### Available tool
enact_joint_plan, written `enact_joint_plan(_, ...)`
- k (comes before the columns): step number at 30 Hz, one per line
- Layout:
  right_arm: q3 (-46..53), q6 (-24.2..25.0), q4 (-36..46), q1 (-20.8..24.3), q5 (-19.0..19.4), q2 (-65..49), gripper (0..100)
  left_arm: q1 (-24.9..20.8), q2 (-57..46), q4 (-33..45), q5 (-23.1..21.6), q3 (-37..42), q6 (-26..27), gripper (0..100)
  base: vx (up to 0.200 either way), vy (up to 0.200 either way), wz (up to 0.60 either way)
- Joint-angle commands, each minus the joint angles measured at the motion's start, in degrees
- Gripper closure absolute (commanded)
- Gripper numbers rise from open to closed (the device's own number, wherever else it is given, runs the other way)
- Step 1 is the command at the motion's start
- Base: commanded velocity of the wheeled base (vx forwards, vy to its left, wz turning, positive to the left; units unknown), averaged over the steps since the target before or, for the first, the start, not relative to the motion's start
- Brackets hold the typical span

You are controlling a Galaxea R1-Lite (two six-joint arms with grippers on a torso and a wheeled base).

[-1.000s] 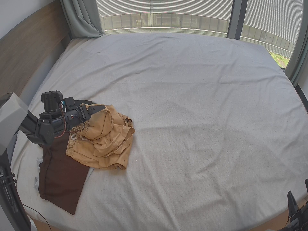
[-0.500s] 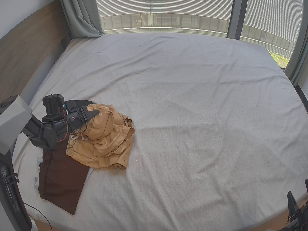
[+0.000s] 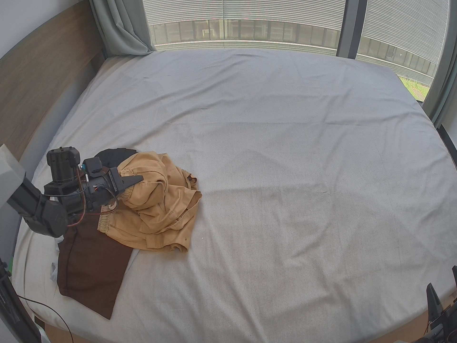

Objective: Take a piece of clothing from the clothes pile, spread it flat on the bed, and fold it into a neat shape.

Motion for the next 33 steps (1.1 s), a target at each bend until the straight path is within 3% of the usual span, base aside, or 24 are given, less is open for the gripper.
enact_joint_plan(1,0.92,-0.02,-0.01,0.04,0.04,-0.93,0,-0.33,-7.07,-4.59,-2.36,7.09,-2.35,100,0.000,0.000,0.00)
enact_joint_plan(6,0.92,-0.02,-0.10,0.04,0.04,-0.93,0,-0.33,-9.44,-9.16,-3.41,11.58,-5.08,100,0.000,0.000,0.00)
enact_joint_plan(23,0.92,-0.02,-0.01,0.04,-0.04,-0.93,0,-0.86,-11.29,-21.91,-2.71,22.74,-4.73,100,0.000,0.000,0.00)
enact_joint_plan(33,0.92,0.07,-0.01,0.04,0.04,-0.93,0,-1.12,-16.65,-22.08,-2.97,27.75,1.34,100,0.000,0.000,0.00)
